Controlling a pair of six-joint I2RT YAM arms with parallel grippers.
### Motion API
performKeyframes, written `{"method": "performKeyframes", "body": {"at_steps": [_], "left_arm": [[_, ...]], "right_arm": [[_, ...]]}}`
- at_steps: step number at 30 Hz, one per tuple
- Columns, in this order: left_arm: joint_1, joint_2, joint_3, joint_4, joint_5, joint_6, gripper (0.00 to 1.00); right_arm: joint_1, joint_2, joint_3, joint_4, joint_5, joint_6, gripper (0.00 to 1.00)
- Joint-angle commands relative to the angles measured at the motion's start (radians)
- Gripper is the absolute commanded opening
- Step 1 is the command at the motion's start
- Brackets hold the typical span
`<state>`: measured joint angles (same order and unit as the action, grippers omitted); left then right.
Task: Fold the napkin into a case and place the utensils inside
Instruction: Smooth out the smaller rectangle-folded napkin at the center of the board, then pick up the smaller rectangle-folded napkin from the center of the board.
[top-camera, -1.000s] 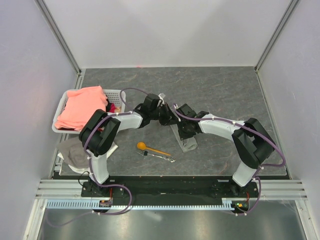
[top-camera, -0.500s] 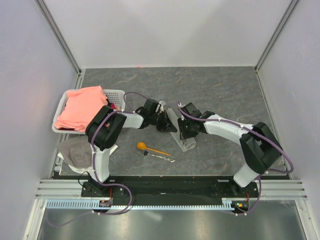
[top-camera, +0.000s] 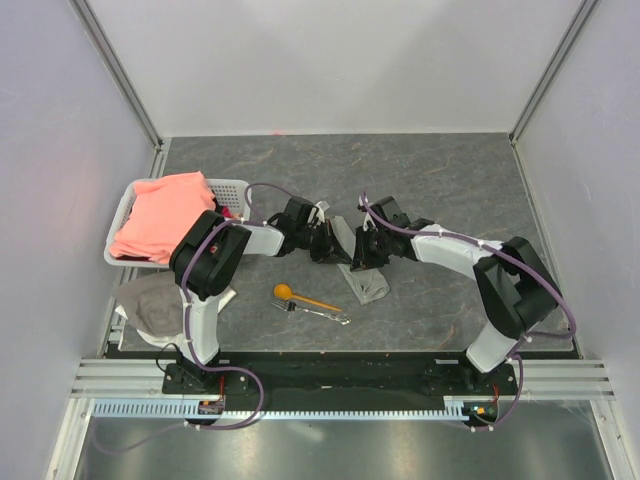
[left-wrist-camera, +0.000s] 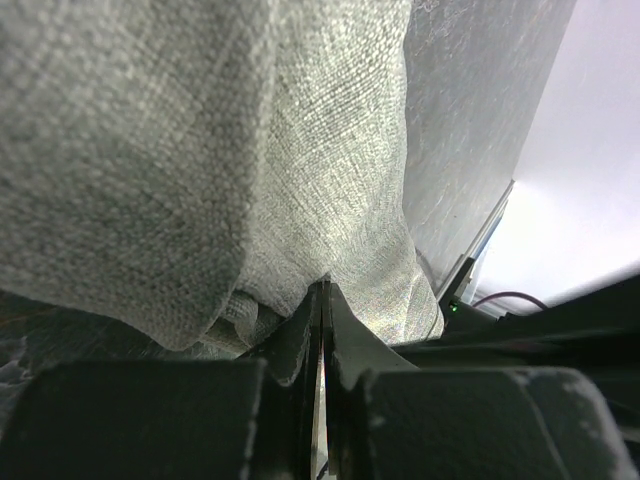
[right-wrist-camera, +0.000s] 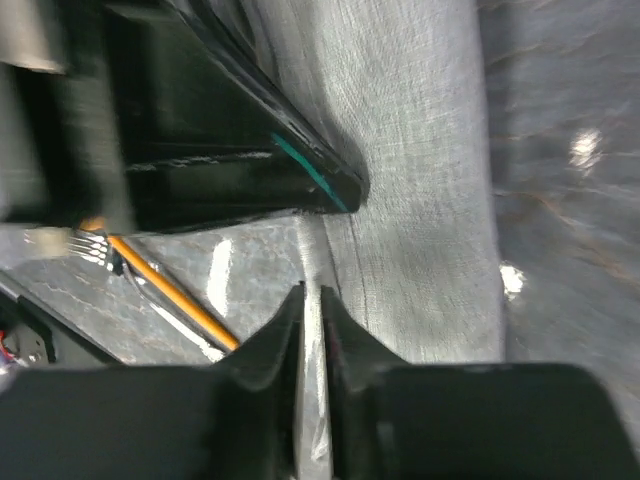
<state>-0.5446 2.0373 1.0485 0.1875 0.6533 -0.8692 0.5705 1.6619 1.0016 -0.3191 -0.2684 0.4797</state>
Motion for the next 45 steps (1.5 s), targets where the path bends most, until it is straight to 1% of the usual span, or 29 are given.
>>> {"method": "performKeyframes", "body": {"at_steps": [1, 2, 3, 5, 7, 10, 15, 17, 18, 19, 21, 23, 26, 27, 30, 31, 33, 34, 36, 37, 39, 40, 42, 43, 45], "left_arm": [[0.003, 0.02, -0.03, -0.051, -0.049, 0.056, 0.06], [0.002, 0.02, -0.028, -0.051, -0.05, 0.055, 0.06], [0.005, 0.023, -0.028, -0.051, -0.05, 0.058, 0.06], [0.006, 0.026, -0.022, -0.054, -0.052, 0.061, 0.06], [0.008, 0.026, -0.012, -0.062, -0.052, 0.068, 0.06], [0.009, 0.023, 0.01, -0.086, -0.058, 0.084, 0.06], [0.009, 0.017, 0.022, -0.108, -0.061, 0.093, 0.06], [0.009, 0.015, 0.022, -0.112, -0.067, 0.093, 0.05], [0.009, 0.014, 0.021, -0.112, -0.069, 0.093, 0.06], [0.009, 0.015, 0.019, -0.112, -0.07, 0.093, 0.06], [0.009, 0.017, 0.019, -0.114, -0.07, 0.095, 0.05], [0.009, 0.014, 0.022, -0.114, -0.069, 0.095, 0.06], [0.009, -0.009, 0.037, -0.126, -0.067, 0.108, 0.06], [0.009, -0.018, 0.042, -0.143, -0.067, 0.114, 0.06], [0.009, -0.061, 0.083, -0.181, -0.067, 0.14, 0.07], [0.009, -0.072, 0.096, -0.216, -0.061, 0.145, 0.09], [0.011, -0.113, 0.116, -0.221, -0.043, 0.144, 0.12], [0.012, -0.129, 0.12, -0.229, -0.041, 0.141, 0.16], [0.018, -0.166, 0.12, -0.238, -0.053, 0.128, 0.17], [0.02, -0.211, 0.116, -0.241, -0.066, 0.121, 0.17], [0.038, -0.262, 0.087, -0.249, -0.107, 0.096, 0.17], [0.046, -0.325, 0.073, -0.253, -0.128, 0.09, 0.17], [0.074, -0.397, 0.019, -0.269, -0.196, 0.065, 0.18], [0.084, -0.467, -0.004, -0.27, -0.213, 0.058, 0.18], [0.11, -0.549, -0.071, -0.278, -0.253, 0.032, 0.18]], "right_arm": [[0.0, 0.07, -0.15, 0.239, -0.133, 0.088, 0.11], [0.0, 0.075, -0.199, 0.255, -0.158, 0.092, 0.07], [0.0, 0.072, -0.222, 0.265, -0.163, 0.1, 0.06], [-0.001, 0.03, -0.264, 0.269, -0.161, 0.096, 0.04], [-0.009, -0.038, -0.268, 0.22, -0.137, 0.079, 0.04], [-0.029, -0.106, -0.233, 0.132, -0.114, 0.048, 0.05], [-0.05, -0.163, -0.205, 0.1, -0.112, 0.04, 0.14], [-0.049, -0.157, -0.25, 0.12, -0.14, 0.059, 0.14], [-0.049, -0.156, -0.277, 0.171, -0.153, 0.069, 0.14], [-0.049, -0.156, -0.332, 0.192, -0.167, 0.08, 0.13], [-0.05, -0.152, -0.372, 0.233, -0.176, 0.094, 0.13], [-0.049, -0.154, -0.396, 0.232, -0.17, 0.082, 0.11], [-0.05, -0.183, -0.367, 0.158, -0.109, 0.048, 0.11], [-0.052, -0.201, -0.354, 0.112, -0.092, 0.027, 0.11], [-0.052, -0.223, -0.295, 0.045, -0.049, -0.01, 0.11], [-0.05, -0.225, -0.267, 0.034, -0.043, -0.019, 0.12], [-0.05, -0.215, -0.241, 0.008, -0.034, -0.036, 0.12], [-0.052, -0.211, -0.21, -0.004, -0.032, -0.058, 0.13], [-0.052, -0.197, -0.183, -0.03, -0.028, -0.076, 0.15], [-0.052, -0.195, -0.154, -0.037, -0.026, -0.098, 0.2], [-0.047, -0.185, -0.12, -0.07, -0.019, -0.118, 0.27], [-0.044, -0.179, -0.08, -0.084, 0.007, -0.124, 0.31], [-0.032, -0.157, -0.041, -0.113, 0.021, -0.15, 0.35], [-0.026, -0.146, 0.001, -0.121, 0.041, -0.154, 0.38], [0.001, -0.105, 0.047, -0.149, 0.069, -0.174, 0.42]]}}
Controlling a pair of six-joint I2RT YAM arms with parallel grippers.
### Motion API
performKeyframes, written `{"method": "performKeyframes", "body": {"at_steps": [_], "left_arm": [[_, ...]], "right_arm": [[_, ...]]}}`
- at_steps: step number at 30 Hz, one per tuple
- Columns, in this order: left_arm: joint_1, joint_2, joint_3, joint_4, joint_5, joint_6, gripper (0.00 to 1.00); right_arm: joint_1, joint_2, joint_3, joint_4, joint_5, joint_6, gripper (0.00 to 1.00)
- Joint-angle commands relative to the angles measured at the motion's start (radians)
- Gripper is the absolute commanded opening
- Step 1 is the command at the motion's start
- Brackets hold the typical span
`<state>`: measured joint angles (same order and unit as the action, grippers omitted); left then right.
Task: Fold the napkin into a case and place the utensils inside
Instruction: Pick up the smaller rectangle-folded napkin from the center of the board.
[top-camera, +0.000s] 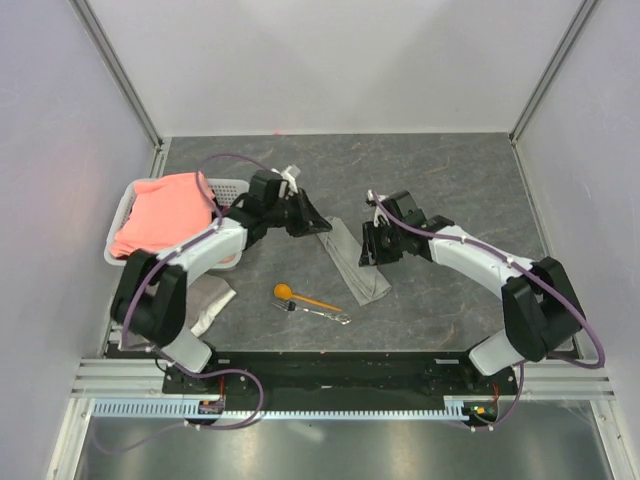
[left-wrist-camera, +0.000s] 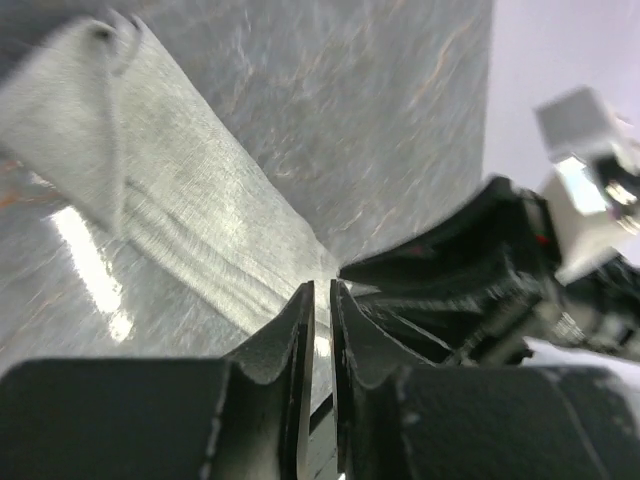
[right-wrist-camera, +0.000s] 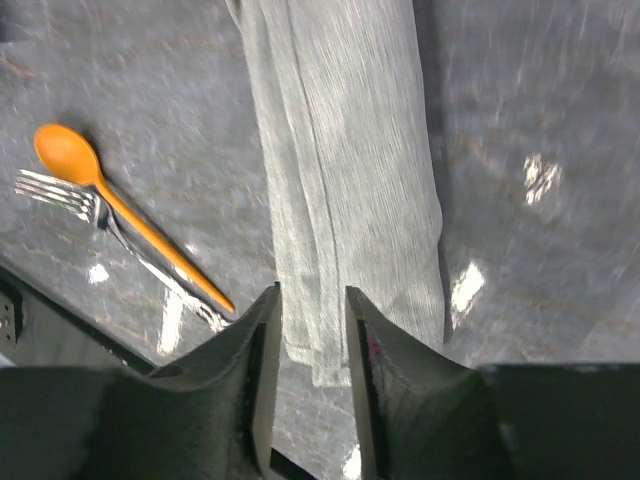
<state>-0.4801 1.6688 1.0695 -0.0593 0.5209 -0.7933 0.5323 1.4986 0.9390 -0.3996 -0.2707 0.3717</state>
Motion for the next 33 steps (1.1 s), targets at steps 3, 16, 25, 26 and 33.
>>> {"method": "performKeyframes", "body": {"at_steps": [3, 16, 25, 26, 33], "left_arm": [[0.064, -0.319, -0.158, -0.071, -0.15, -0.043, 0.2], [0.067, -0.679, -0.37, -0.206, -0.164, -0.003, 0.23], [0.069, -0.704, -0.393, -0.208, -0.127, 0.002, 0.23], [0.069, -0.71, -0.399, -0.205, -0.125, 0.002, 0.23], [0.069, -0.741, -0.419, -0.203, -0.11, -0.004, 0.23]], "right_arm": [[0.077, 0.132, 0.204, -0.105, 0.158, -0.085, 0.46], [0.235, 0.344, 0.406, -0.208, 0.41, -0.051, 0.54], [0.337, 0.469, 0.48, -0.266, 0.576, -0.017, 0.59], [0.356, 0.488, 0.484, -0.269, 0.594, -0.011, 0.58], [0.417, 0.574, 0.529, -0.311, 0.729, 0.015, 0.54]]}}
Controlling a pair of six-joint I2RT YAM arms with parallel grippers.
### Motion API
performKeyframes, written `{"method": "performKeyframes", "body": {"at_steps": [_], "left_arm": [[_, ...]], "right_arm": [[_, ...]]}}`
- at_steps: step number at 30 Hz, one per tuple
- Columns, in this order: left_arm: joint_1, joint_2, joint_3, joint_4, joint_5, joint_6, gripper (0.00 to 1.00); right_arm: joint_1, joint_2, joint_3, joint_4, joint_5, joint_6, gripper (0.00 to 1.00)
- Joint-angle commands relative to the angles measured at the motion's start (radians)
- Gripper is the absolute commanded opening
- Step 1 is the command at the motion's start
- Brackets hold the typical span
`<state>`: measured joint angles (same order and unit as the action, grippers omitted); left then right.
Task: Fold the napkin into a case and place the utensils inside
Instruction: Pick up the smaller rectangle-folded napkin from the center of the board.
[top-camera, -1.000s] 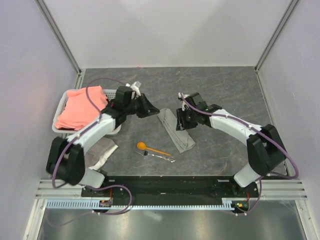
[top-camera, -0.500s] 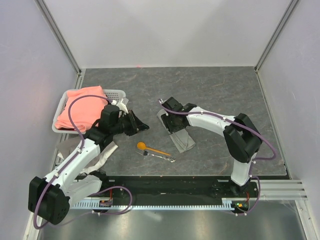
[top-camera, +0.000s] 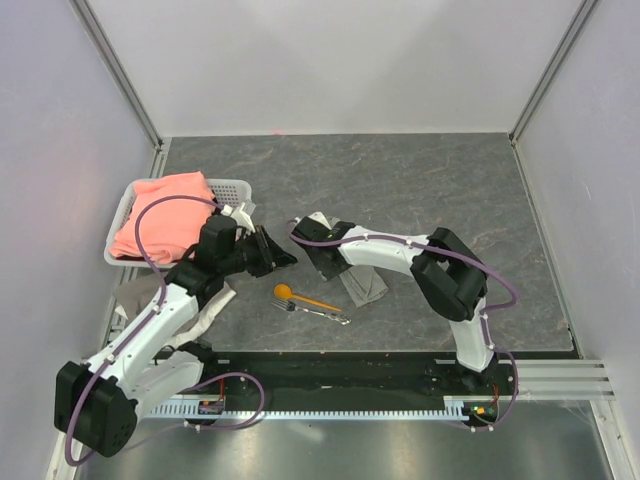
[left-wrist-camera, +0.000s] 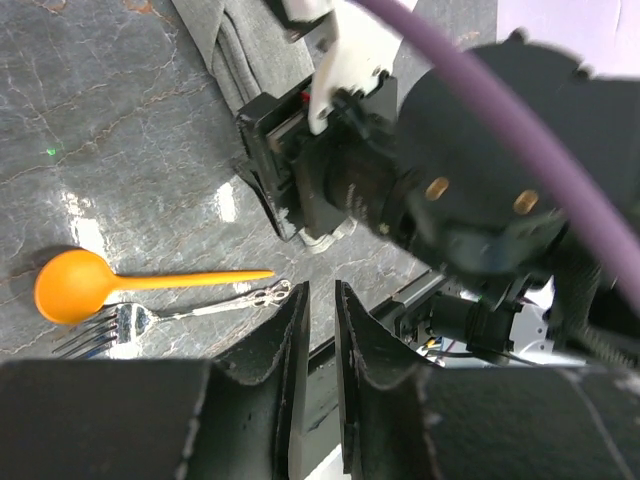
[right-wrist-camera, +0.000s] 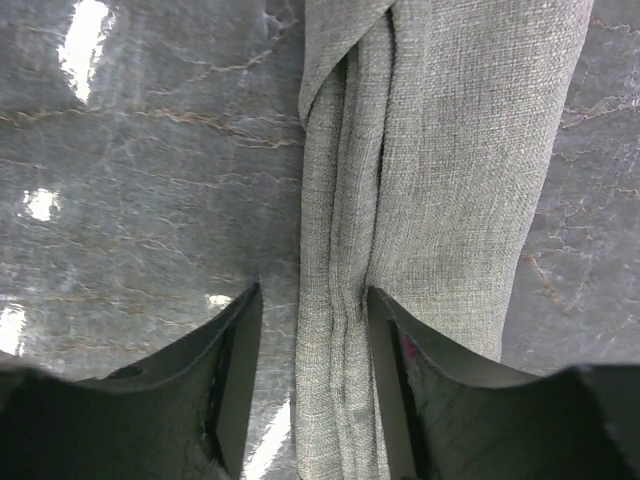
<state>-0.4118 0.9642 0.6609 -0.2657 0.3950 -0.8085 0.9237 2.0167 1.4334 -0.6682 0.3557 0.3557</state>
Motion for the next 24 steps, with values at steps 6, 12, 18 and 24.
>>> {"method": "performKeyframes", "body": {"at_steps": [6, 12, 18, 24], "left_arm": [[-0.001, -0.051, -0.023, 0.005, 0.018, 0.009, 0.23], [0.001, -0.048, -0.023, 0.008, 0.019, 0.011, 0.23], [0.001, -0.039, -0.018, 0.014, 0.019, 0.012, 0.23], [0.001, -0.025, -0.012, 0.019, 0.027, 0.011, 0.23]], "right_arm": [[0.037, 0.073, 0.05, -0.05, 0.131, 0.037, 0.27], [0.053, 0.016, 0.093, -0.097, 0.14, 0.039, 0.46], [0.053, -0.075, 0.09, -0.114, 0.112, 0.029, 0.56], [0.032, -0.062, 0.082, -0.11, 0.086, 0.011, 0.6]]}}
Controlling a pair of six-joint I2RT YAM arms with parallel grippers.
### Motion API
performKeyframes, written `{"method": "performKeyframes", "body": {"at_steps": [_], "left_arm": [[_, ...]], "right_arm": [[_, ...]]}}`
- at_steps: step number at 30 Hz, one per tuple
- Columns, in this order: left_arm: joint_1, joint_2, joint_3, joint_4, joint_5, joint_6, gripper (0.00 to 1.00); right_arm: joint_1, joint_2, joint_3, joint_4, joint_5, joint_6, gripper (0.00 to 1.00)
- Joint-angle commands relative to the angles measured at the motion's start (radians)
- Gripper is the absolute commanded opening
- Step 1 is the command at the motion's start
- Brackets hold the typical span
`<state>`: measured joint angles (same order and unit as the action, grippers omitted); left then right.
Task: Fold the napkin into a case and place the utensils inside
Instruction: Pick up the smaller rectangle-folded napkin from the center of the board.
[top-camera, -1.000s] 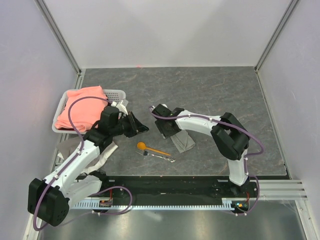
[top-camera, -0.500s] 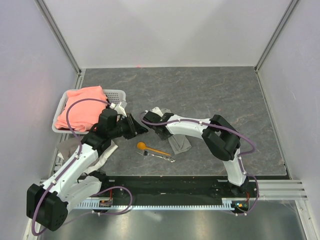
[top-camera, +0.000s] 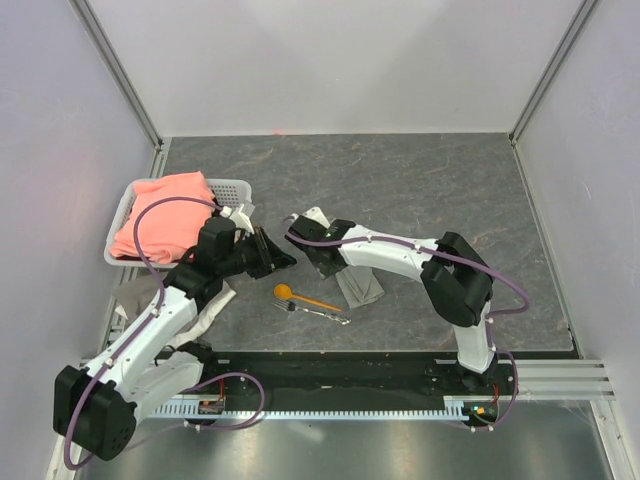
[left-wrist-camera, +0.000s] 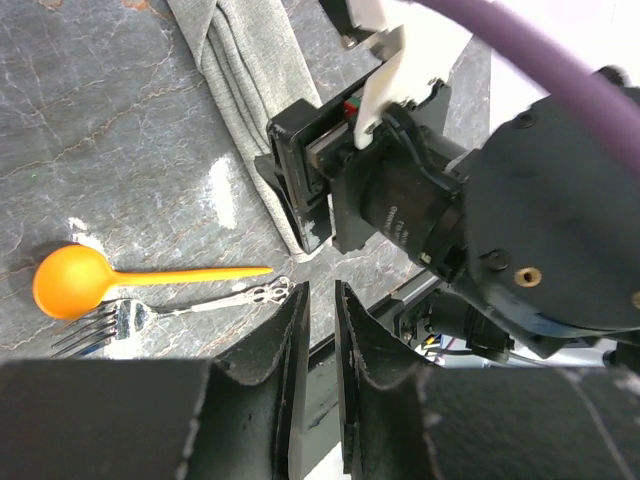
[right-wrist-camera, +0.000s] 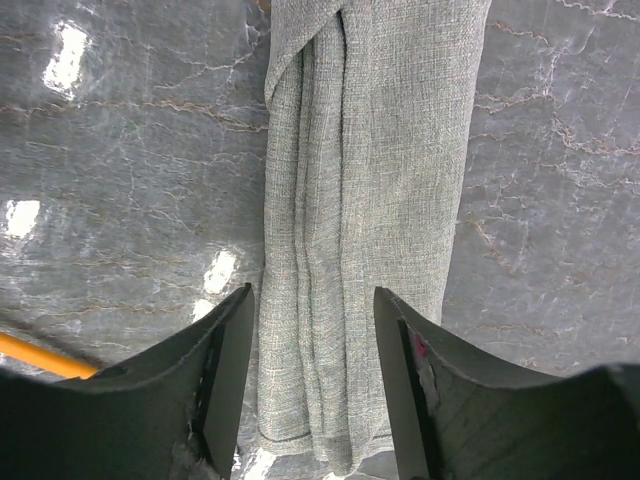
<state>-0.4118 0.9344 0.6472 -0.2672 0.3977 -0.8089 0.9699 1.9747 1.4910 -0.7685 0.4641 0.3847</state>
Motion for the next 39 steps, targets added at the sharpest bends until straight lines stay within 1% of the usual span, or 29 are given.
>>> {"method": "performKeyframes", "body": {"at_steps": [1, 3, 9, 18, 19, 21, 22, 24, 26, 27, 28, 30, 31, 33, 34, 38, 39], "left_arm": [[0.001, 0.004, 0.002, 0.019, 0.026, 0.011, 0.23], [0.001, 0.003, 0.002, 0.02, 0.026, 0.011, 0.23], [-0.001, 0.014, 0.005, 0.02, 0.026, 0.013, 0.23], [0.001, 0.032, 0.006, 0.032, 0.024, 0.011, 0.22], [0.001, 0.035, 0.006, 0.034, 0.027, 0.011, 0.22], [0.001, 0.046, 0.008, 0.037, 0.033, 0.011, 0.22], [0.001, 0.046, 0.008, 0.036, 0.035, 0.011, 0.22], [0.001, 0.046, 0.005, 0.039, 0.033, 0.011, 0.22], [-0.001, 0.046, 0.003, 0.04, 0.03, 0.011, 0.22], [0.001, 0.047, 0.003, 0.04, 0.03, 0.011, 0.22], [-0.001, 0.049, 0.003, 0.04, 0.029, 0.01, 0.22], [0.001, 0.047, 0.003, 0.04, 0.027, 0.008, 0.22], [-0.001, 0.046, 0.003, 0.04, 0.027, 0.008, 0.22], [-0.001, 0.04, -0.001, 0.04, 0.018, 0.002, 0.22], [0.001, 0.038, -0.001, 0.04, 0.017, 0.001, 0.22], [0.001, 0.043, 0.002, 0.033, 0.012, -0.001, 0.23], [-0.001, 0.047, 0.003, 0.033, 0.007, -0.003, 0.22]], "right_arm": [[-0.025, -0.016, 0.02, 0.006, -0.028, -0.02, 0.61], [-0.037, -0.017, -0.003, 0.031, -0.064, -0.026, 0.63], [-0.057, 0.007, -0.026, 0.084, -0.119, -0.044, 0.64], [-0.073, 0.052, -0.07, 0.136, -0.156, -0.058, 0.58], [-0.076, 0.058, -0.071, 0.135, -0.147, -0.059, 0.55], [-0.074, 0.072, -0.072, 0.135, -0.145, -0.063, 0.53], [-0.074, 0.073, -0.072, 0.135, -0.142, -0.063, 0.49], [-0.074, 0.073, -0.074, 0.136, -0.136, -0.058, 0.47], [-0.076, 0.076, -0.069, 0.136, -0.124, -0.06, 0.41], [-0.079, 0.076, -0.066, 0.135, -0.12, -0.058, 0.37], [-0.082, 0.078, -0.057, 0.136, -0.122, -0.058, 0.29], [-0.088, 0.075, -0.046, 0.135, -0.127, -0.053, 0.2], [-0.089, 0.073, -0.032, 0.135, -0.13, -0.055, 0.11], [-0.094, 0.069, -0.012, 0.127, -0.143, -0.056, 0.05], [-0.094, 0.066, 0.012, 0.123, -0.154, -0.058, 0.0], [-0.108, 0.021, 0.057, 0.124, -0.27, -0.056, 0.0], [-0.125, 0.015, 0.063, 0.138, -0.373, -0.052, 0.0]]}}
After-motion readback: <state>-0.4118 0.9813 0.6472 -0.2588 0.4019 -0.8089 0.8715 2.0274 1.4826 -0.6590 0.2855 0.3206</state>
